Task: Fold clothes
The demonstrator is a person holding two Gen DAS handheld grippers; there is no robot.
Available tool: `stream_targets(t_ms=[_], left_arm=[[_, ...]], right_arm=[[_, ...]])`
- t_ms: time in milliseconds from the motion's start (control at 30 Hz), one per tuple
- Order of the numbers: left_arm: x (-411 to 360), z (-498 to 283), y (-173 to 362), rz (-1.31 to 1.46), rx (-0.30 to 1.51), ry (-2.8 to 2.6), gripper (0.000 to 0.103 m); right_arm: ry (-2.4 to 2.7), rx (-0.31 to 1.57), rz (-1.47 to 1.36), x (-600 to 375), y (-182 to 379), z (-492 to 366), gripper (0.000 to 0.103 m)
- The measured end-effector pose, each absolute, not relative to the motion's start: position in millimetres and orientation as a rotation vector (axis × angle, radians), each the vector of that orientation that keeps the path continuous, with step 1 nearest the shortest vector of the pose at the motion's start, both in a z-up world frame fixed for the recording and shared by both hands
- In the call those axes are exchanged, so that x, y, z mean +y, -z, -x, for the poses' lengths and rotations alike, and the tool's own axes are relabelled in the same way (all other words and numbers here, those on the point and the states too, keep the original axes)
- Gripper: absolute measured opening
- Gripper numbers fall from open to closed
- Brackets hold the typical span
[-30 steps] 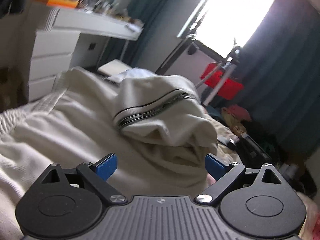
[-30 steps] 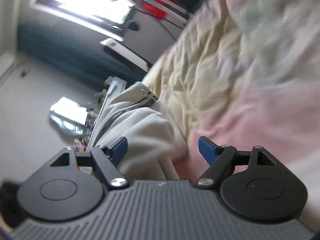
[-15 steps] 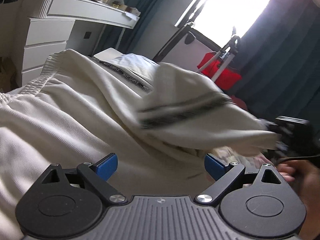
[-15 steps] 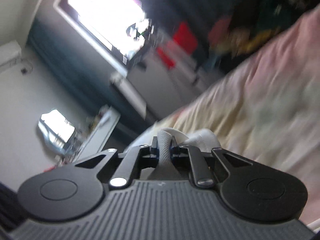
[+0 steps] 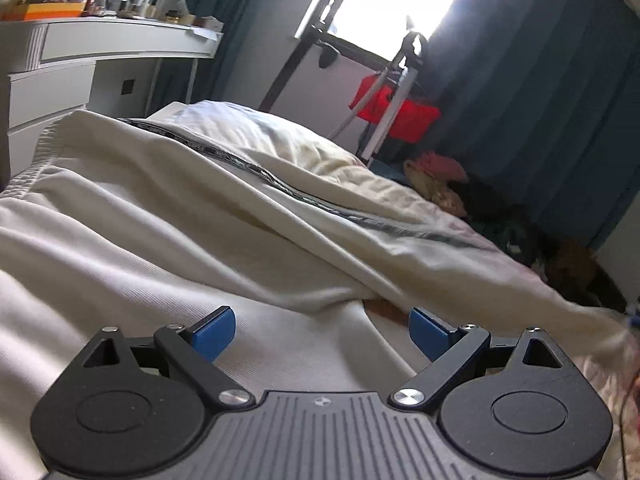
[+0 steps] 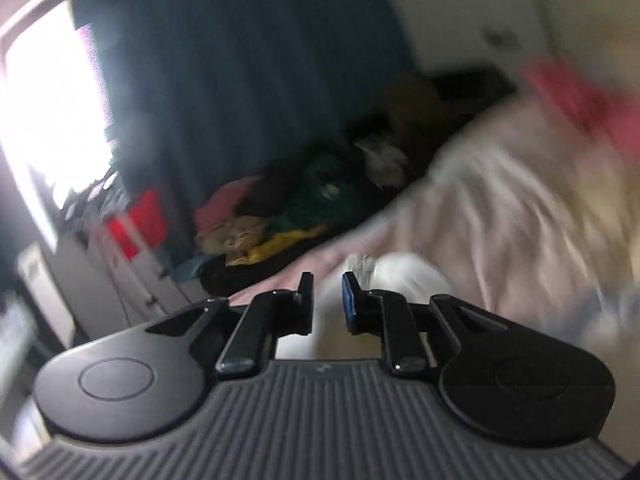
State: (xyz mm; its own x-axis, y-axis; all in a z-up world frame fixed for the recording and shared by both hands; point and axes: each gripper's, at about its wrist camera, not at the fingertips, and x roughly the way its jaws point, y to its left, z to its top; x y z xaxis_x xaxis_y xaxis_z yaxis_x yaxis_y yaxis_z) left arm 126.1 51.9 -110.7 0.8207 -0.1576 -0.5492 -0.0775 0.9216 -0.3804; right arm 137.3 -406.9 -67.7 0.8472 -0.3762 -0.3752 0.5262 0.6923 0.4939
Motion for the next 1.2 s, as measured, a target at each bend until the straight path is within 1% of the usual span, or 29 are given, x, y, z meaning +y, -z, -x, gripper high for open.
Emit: stream_targets(t_ms=[33,67,100,167,267,367,433,500,567,633,667,733,767,800,833,867,900,967,1133,1200], left_arm=[[51,-130,114,0.409,0.623,0.045,0.095],[51,-134,117,0.416,0.636,0.045,0.095],[50,-137,121,0.422,0.649,0.046,0.095],[48,-143,126,0.428,0.667,0.052,0.095],[45,-151,129,0.447,0.678,0.062,0.094],[44,-154,128,0.475,0.667,0.064,0.094],[45,-162,126,0.470,0.651,0.070,0.093],[53,-173,126,0.502,0.655,0.051,0.092],[63,-185,126,0.538,0.663,0.029,0.085],[70,-193,127,0.570,0.671,0.011,0.082],[71,-193,130,0.583,0.675,0.005,0.082],[74,-194,135,0.607,0.683,-0.006,0.082],[76,-195,137,0.620,0.687,-0.012,0.082],[74,-195,137,0.600,0.685,-0.006,0.082],[70,-195,136,0.570,0.682,0.003,0.082],[66,-195,135,0.540,0.679,0.013,0.082],[66,-195,135,0.539,0.671,0.021,0.082],[68,-195,134,0.555,0.654,0.039,0.082],[78,-212,141,0.663,0.658,0.087,0.082],[83,-220,146,0.716,0.666,0.107,0.081]], right_arm=[[0.515,0.252,-0.710,-421,81,-127,0.030],[0.518,0.254,-0.780,-432,94,-117,0.051],[0.518,0.261,-0.827,-436,105,-108,0.070],[0.504,0.276,-0.891,-441,126,-93,0.077],[0.399,0.334,-0.962,-446,154,-80,0.077],[0.426,0.421,-1.068,-447,172,-77,0.077],[0.446,0.471,-1.139,-453,183,-76,0.075],[0.448,0.452,-1.200,-458,190,-69,0.077],[0.438,0.430,-1.232,-467,197,-67,0.076],[0.426,0.420,-1.206,-475,203,-74,0.076],[0.428,0.408,-1.184,-479,206,-78,0.073],[0.437,0.381,-1.144,-486,212,-88,0.063],[0.442,0.383,-1.127,-488,215,-93,0.050],[0.446,0.384,-1.109,-490,217,-98,0.029],[0.448,0.376,-1.087,-490,216,-102,0.018],[0.446,0.348,-1.054,-486,209,-101,0.010],[0.443,0.321,-1.021,-482,202,-101,0.007],[0.432,0.252,-0.961,-474,184,-98,0.006],[0.362,-0.023,-0.929,-458,106,-58,0.006],[0.339,-0.096,-0.915,-452,84,-42,0.006]])
